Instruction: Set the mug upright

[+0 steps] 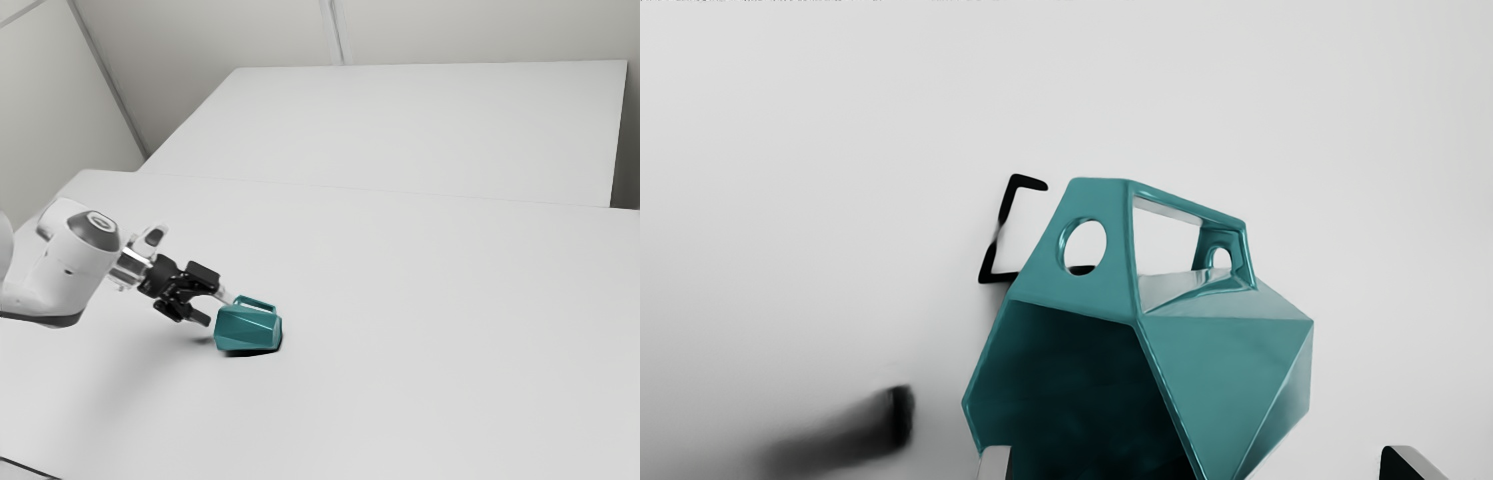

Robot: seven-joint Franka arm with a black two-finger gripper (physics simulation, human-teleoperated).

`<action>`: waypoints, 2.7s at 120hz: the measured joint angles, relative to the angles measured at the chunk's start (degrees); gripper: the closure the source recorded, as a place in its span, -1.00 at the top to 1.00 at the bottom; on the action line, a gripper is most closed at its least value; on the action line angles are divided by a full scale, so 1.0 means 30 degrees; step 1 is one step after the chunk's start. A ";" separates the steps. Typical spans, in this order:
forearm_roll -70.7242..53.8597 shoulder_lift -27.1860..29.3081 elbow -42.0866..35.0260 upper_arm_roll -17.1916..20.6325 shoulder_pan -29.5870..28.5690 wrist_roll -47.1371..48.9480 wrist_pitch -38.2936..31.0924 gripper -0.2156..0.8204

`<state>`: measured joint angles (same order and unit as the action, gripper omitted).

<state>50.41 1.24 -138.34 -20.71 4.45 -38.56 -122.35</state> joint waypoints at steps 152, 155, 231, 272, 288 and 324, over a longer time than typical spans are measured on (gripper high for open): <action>-0.0322 0.0180 0.1367 0.0820 0.2450 -0.0463 -0.0321 -0.90; -0.0432 0.0243 0.1390 0.0821 0.2327 -0.0415 -0.0319 -0.90; -0.8617 0.0241 0.5026 0.3541 0.0641 0.3904 0.1009 -0.91; -1.3323 -0.1935 0.6918 0.4122 0.0867 0.6911 0.1374 -0.91; -1.4461 -0.2475 0.7269 0.4288 0.0295 0.7747 0.1307 -0.92; -1.6374 -0.3075 0.7901 0.5409 0.0707 0.9522 0.1195 -0.92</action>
<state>1.29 -7.99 -114.64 -4.49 6.57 -9.99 -118.76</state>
